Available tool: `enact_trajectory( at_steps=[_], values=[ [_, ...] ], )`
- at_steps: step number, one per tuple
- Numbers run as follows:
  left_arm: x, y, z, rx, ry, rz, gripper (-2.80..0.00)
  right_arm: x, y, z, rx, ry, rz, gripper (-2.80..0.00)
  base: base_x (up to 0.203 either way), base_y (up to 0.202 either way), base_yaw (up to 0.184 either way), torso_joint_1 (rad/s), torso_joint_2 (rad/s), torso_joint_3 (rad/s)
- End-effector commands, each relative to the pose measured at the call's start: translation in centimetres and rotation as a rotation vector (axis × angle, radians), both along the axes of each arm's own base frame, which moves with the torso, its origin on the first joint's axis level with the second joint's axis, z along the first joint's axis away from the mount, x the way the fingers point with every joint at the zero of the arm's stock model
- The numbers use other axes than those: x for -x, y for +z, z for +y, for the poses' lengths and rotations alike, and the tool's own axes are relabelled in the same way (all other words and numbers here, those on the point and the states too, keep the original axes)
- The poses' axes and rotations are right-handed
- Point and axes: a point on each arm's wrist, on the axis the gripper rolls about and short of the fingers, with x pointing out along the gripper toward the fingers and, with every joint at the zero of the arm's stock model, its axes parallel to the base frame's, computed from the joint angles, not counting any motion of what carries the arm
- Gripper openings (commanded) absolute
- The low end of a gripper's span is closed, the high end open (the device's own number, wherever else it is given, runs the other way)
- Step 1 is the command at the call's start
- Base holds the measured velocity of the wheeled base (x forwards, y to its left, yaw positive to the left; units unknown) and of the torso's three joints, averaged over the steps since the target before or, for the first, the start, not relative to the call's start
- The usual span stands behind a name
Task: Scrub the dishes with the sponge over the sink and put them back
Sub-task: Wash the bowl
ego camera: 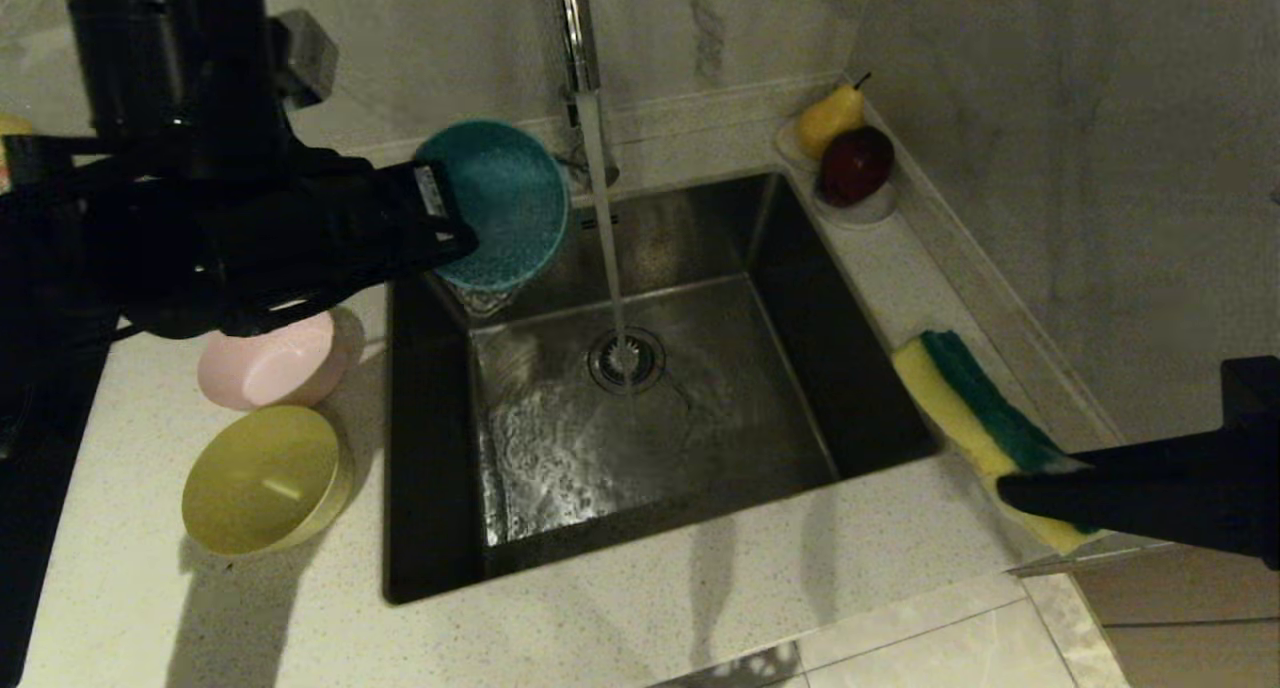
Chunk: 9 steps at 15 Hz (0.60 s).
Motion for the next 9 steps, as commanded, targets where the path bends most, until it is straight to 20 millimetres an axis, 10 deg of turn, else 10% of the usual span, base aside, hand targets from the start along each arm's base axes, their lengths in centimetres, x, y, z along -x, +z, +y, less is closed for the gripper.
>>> enact_trajectory(
  at_steps=[1, 9],
  values=[
    [1.3, 0.7, 1.1, -0.018, 0.006, -0.113, -2.8, 0.1, -0.1, -0.1, 0.003, 0.003, 0.005, -2.8, 0.0, 0.0, 0.0, 0.0, 0.0, 0.0],
    [0.4, -0.3, 0.7, 0.015, -0.067, -0.363, -2.8, -0.3, -0.7, 0.2, 0.021, 0.006, 0.023, -2.8, 0.0, 0.0, 0.0, 0.0, 0.0, 0.0]
  ],
)
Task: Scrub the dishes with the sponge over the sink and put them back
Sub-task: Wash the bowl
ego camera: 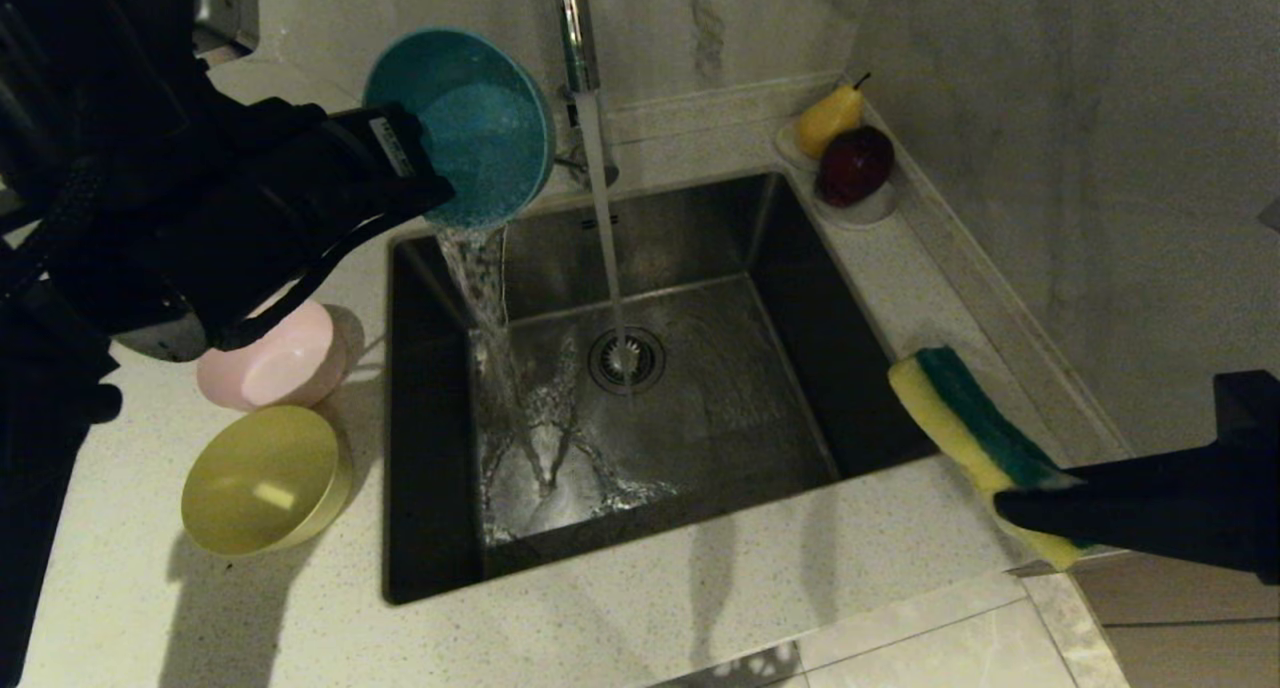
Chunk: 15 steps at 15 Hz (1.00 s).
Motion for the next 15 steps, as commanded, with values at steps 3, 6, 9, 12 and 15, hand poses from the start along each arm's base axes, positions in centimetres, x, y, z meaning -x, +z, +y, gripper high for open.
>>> enact_trajectory(
  at_steps=[3, 6, 9, 12, 15],
  values=[
    [0.6, -0.8, 0.2, 0.015, -0.057, -0.139, -2.8, -0.5, -0.6, 0.5, 0.019, 0.01, 0.026, -2.8, 0.0, 0.0, 0.0, 0.0, 0.0, 0.0],
    [1.4, -0.4, 0.5, -0.034, -0.02, -0.254, -2.8, -1.2, -0.5, 1.1, 0.025, 0.007, 0.031, -2.8, 0.0, 0.0, 0.0, 0.0, 0.0, 0.0],
    [2.0, 0.3, 0.8, -0.027, -0.012, -0.304, -2.8, -1.3, -0.6, 1.1, 0.021, 0.005, 0.027, -2.8, 0.0, 0.0, 0.0, 0.0, 0.0, 0.0],
    [3.0, 1.2, 1.3, -0.014, -0.009, -0.34, -2.8, -1.4, -0.7, 1.2, 0.024, 0.005, 0.031, -2.8, 0.0, 0.0, 0.0, 0.0, 0.0, 0.0],
    [4.2, 2.0, 1.9, -0.002, -0.007, -0.369, -2.8, -1.4, -0.8, 1.2, 0.026, 0.005, 0.034, -2.8, 0.0, 0.0, 0.0, 0.0, 0.0, 0.0]
  ],
)
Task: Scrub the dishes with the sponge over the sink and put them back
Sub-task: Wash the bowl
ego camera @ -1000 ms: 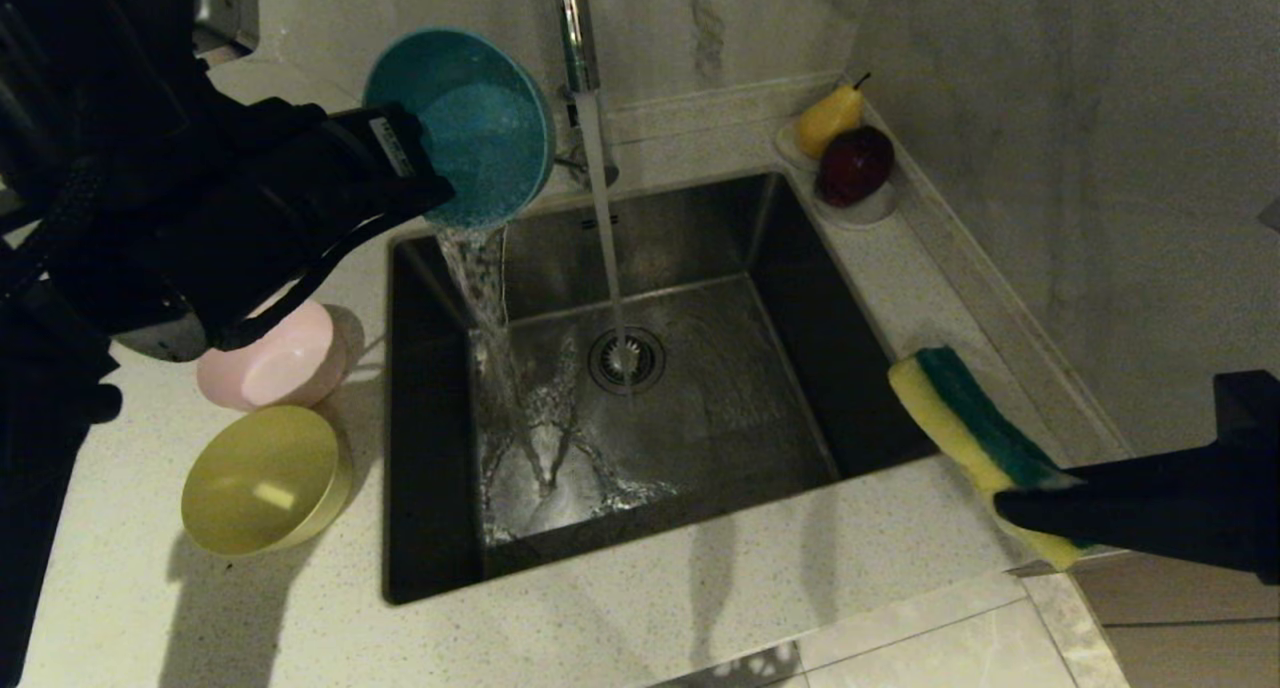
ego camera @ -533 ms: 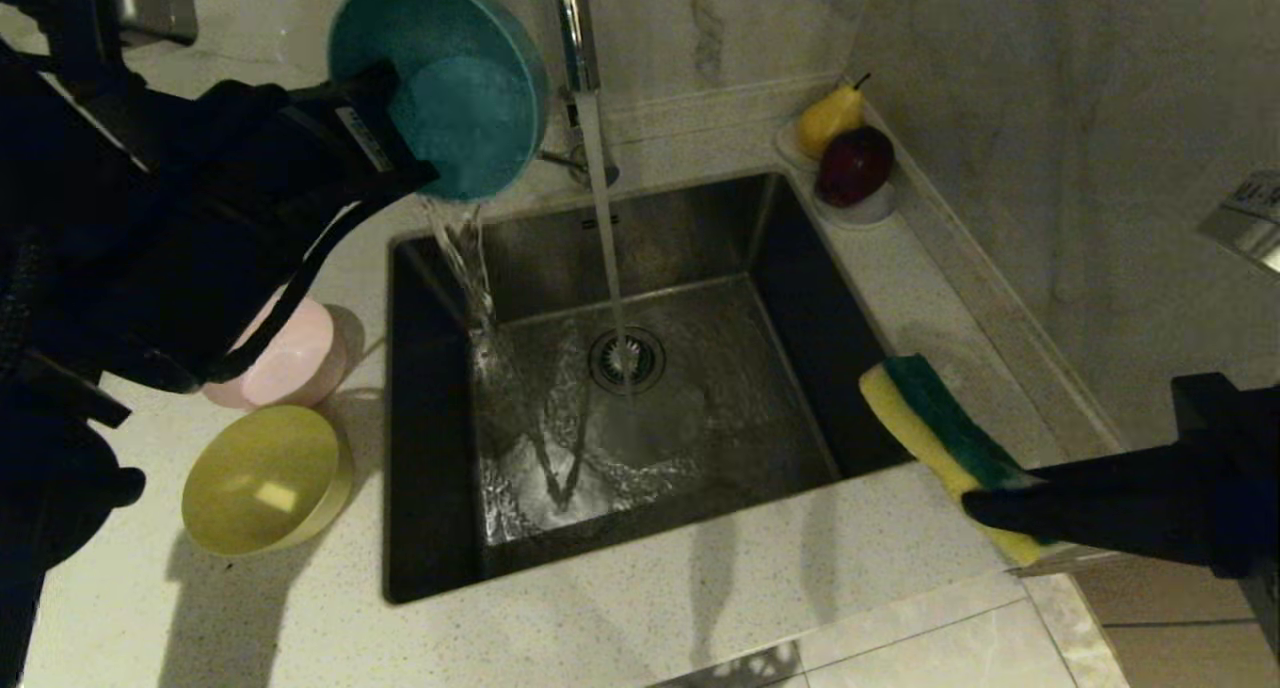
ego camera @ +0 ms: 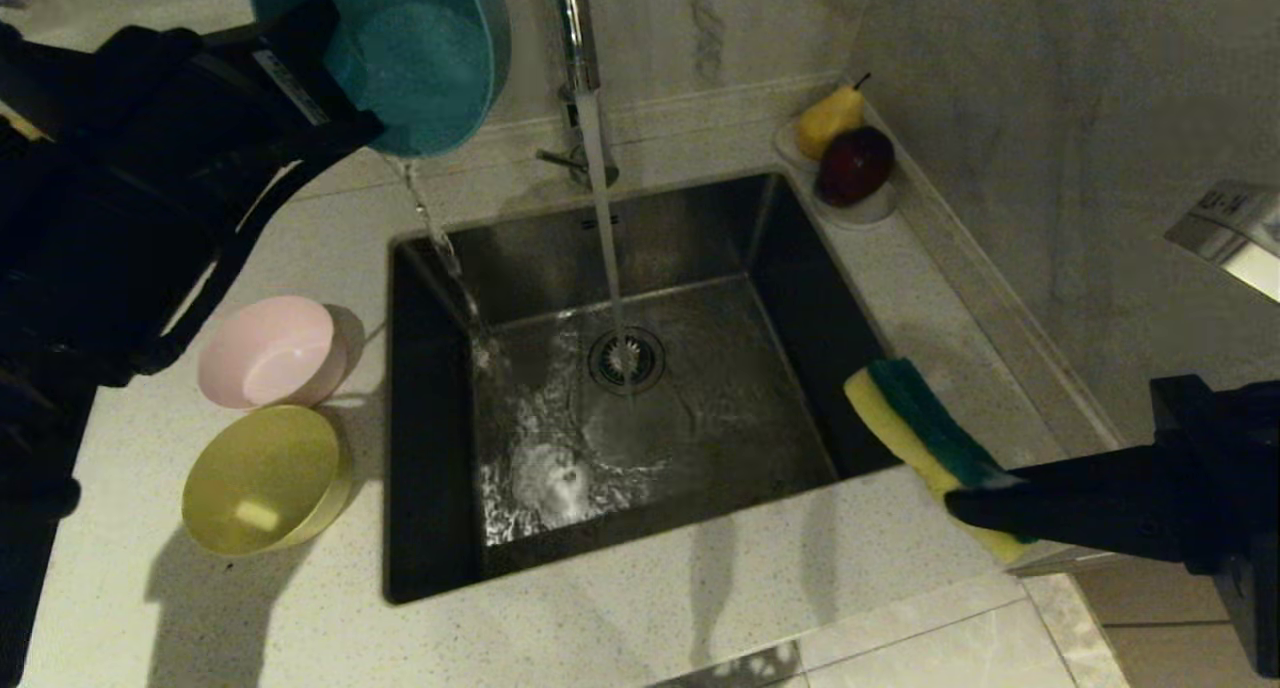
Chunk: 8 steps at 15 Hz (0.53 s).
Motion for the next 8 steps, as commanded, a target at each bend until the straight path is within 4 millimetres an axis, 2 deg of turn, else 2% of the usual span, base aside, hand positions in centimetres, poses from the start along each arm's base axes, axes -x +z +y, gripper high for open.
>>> enact_trajectory(
  at_steps=[1, 6, 8],
  values=[
    [1.08, 0.79, 0.55, 0.018, 0.002, -0.034, -2.8, -0.1, -0.18, 0.1, 0.005, 0.003, 0.007, -2.8, 0.0, 0.0, 0.0, 0.0, 0.0, 0.0],
    [1.65, 1.46, 0.82, 0.033, 0.013, -0.094, -2.8, -0.16, -0.21, 0.18, 0.006, 0.006, 0.009, -2.8, 0.0, 0.0, 0.0, 0.0, 0.0, 0.0],
    [1.08, 0.9, 0.57, 0.012, 0.02, -0.046, -2.8, -0.14, -0.13, 0.2, 0.003, 0.009, 0.007, -2.8, 0.0, 0.0, 0.0, 0.0, 0.0, 0.0]
  ],
)
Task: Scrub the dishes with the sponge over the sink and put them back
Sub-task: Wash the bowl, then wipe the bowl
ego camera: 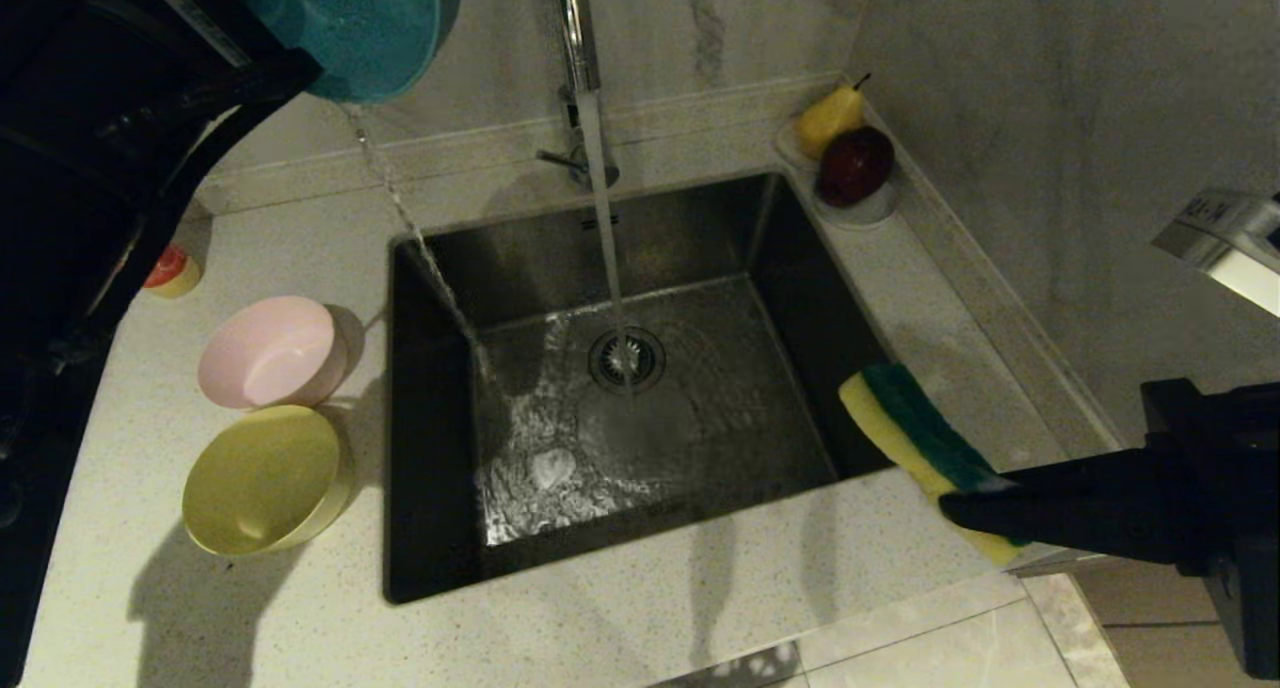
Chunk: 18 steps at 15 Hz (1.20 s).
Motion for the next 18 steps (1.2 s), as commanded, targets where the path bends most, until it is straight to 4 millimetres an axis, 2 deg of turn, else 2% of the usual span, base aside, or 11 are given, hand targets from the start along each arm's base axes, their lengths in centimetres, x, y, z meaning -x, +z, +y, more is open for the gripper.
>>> enact_trajectory(
  at_steps=[1, 3, 6, 9, 11, 13, 15, 18],
  values=[
    [-0.7, -1.0, -0.3, -0.05, 0.007, 0.109, -2.8, 0.1, 0.1, 0.1, -0.004, 0.012, -0.002, -2.8, 0.0, 0.0, 0.0, 0.0, 0.0, 0.0],
    [-0.3, -1.3, -0.1, -0.07, -0.005, 0.287, -2.8, 0.8, 0.7, 0.1, -0.031, 0.032, -0.02, -2.8, 0.0, 0.0, 0.0, 0.0, 0.0, 0.0],
    [1.4, 0.2, 0.8, -0.046, -0.043, 0.558, -2.8, 1.5, 1.5, 0.3, -0.087, 0.037, 0.029, -2.8, 0.0, 0.0, 0.0, 0.0, 0.0, 0.0],
    [4.4, 0.4, 1.8, -0.068, -0.134, 0.816, -2.8, 1.6, 2.5, 1.0, -0.166, 0.025, 0.14, -2.8, 0.0, 0.0, 0.0, 0.0, 0.0, 0.0],
    [6.0, 0.2, 1.4, -0.1, -0.237, 0.879, -2.8, 1.7, 3.5, 1.3, -0.222, 0.015, 0.194, -2.8, 0.0, 0.0, 0.0, 0.0, 0.0, 0.0],
    [6.2, -1.1, 0.2, -0.157, -0.292, 0.926, -2.8, 1.6, 3.4, 2.1, -0.199, 0.033, 0.229, -2.8, 0.0, 0.0, 0.0, 0.0, 0.0, 0.0],
    [5.3, -2.8, -1.9, -0.226, -0.304, 0.987, -2.8, 1.5, 3.3, 3.4, -0.174, 0.072, 0.25, -2.8, 0.0, 0.0, 0.0, 0.0, 0.0, 0.0],
    [3.2, -4.1, -4.3, -0.272, -0.148, 0.976, -2.8, 1.2, 3.9, 5.3, -0.172, 0.118, 0.25, -2.8, 0.0, 0.0, 0.0, 0.0, 0.0, 0.0]
  ],
)
